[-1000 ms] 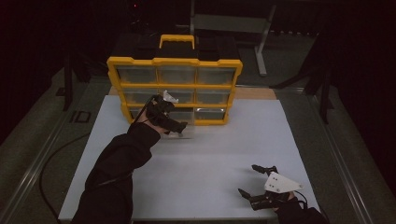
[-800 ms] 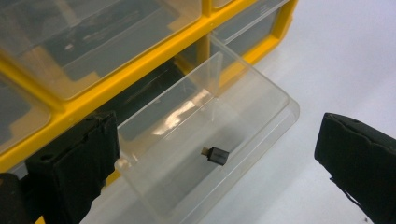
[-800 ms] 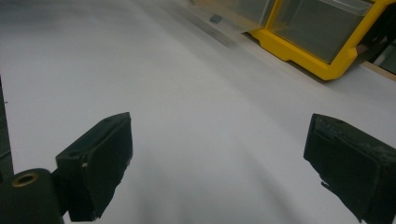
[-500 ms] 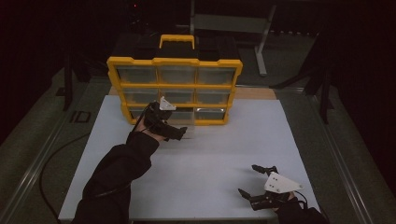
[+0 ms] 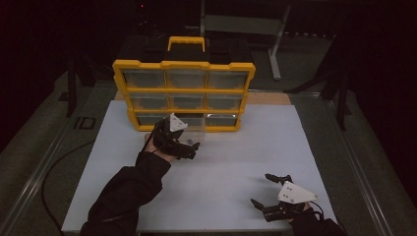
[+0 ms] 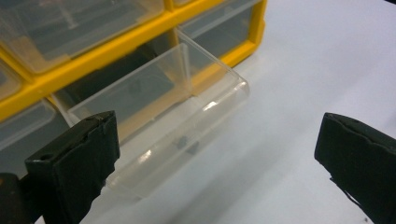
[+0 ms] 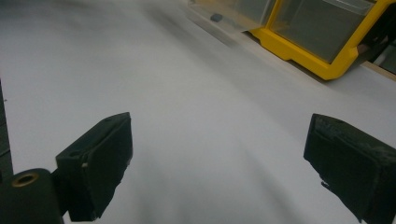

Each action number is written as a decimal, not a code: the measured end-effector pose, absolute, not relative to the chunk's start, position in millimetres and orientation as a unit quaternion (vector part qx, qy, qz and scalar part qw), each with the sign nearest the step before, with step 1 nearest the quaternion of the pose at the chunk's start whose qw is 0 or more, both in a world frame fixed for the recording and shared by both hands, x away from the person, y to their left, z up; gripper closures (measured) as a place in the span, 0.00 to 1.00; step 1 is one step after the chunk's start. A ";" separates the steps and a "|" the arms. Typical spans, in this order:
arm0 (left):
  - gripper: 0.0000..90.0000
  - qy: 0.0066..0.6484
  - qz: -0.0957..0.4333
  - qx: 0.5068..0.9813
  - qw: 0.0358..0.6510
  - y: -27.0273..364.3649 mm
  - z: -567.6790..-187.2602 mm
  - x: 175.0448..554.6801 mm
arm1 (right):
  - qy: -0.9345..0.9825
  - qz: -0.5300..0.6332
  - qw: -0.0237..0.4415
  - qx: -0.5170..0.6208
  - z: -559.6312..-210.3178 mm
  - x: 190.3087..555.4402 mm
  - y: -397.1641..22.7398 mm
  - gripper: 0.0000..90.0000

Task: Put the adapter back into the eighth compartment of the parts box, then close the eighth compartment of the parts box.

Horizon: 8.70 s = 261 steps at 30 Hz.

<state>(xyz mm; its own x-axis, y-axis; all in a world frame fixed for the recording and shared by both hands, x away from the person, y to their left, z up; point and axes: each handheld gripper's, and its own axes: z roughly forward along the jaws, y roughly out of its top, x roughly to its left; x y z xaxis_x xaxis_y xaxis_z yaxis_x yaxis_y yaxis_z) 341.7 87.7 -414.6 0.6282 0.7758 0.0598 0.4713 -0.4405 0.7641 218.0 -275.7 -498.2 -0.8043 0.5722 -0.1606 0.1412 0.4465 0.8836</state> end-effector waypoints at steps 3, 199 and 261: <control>0.00 0.378 0.207 0.823 0.371 86.8 -418.1 337.8 | 0.820 0.478 0.225 0.217 -498.1 217.9 -275.5 0.09; 0.99 0.442 0.264 0.788 0.336 86.4 -489.7 356.6 | 0.819 0.477 0.229 0.221 -497.4 217.2 -275.2 0.09; 0.99 0.437 0.274 0.795 0.320 89.0 -483.1 391.4 | 0.820 0.474 0.230 0.222 -497.4 217.7 -275.4 0.09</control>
<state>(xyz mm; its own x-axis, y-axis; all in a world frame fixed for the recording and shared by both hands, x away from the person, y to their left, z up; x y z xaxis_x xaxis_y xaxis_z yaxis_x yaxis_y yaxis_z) 391.4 89.0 -483.1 0.4684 0.8697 0.1555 0.5186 -0.4131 0.7486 217.7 -275.4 -497.4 -0.7955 0.5825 -0.1669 0.1460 0.4515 0.8802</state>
